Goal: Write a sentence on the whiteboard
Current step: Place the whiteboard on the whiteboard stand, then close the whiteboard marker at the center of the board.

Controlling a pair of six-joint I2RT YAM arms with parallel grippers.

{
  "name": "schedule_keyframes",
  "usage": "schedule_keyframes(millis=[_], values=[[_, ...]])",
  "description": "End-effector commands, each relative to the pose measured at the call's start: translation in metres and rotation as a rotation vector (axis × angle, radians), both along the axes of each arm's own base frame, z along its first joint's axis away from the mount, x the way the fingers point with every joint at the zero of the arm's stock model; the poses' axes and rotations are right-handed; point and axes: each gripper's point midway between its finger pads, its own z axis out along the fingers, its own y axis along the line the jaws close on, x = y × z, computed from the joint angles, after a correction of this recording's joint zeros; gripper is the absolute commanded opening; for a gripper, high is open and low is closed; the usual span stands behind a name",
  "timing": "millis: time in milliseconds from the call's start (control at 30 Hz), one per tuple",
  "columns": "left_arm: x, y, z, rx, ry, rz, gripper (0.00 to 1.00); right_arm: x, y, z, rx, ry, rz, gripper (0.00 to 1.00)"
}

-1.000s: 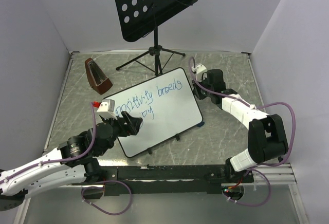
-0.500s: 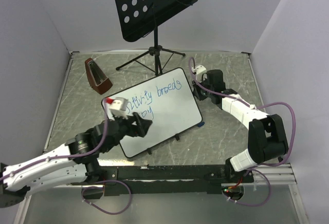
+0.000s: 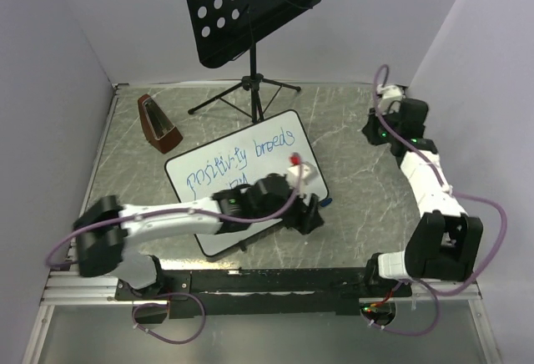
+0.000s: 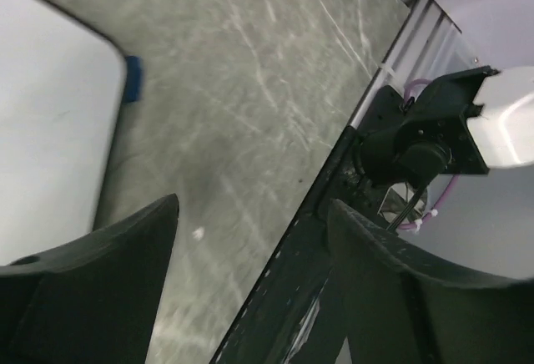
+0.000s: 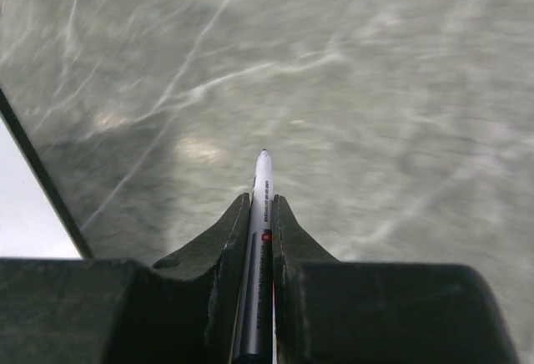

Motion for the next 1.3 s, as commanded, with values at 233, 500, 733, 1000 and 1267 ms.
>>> schedule_keyframes(millis=[233,500,733,1000,1267], values=[[0.003,-0.096,-0.072,0.15,0.119,-0.101,0.63,-0.017,-0.043,0.067,0.077,-0.141,-0.035,0.0],[0.027,-0.1,-0.126,0.339,0.137,0.002,0.67,-0.021,-0.049,0.071,0.106,-0.151,-0.041,0.0],[0.05,-0.089,-0.153,0.456,0.128,0.091,0.68,-0.021,-0.051,0.074,0.117,-0.158,-0.047,0.0],[0.078,-0.077,-0.166,0.514,0.127,0.168,0.7,-0.022,-0.053,0.074,0.125,-0.16,-0.05,0.0],[0.089,-0.078,-0.174,0.53,0.115,0.138,0.69,-0.023,-0.053,0.074,0.132,-0.159,-0.048,0.0]])
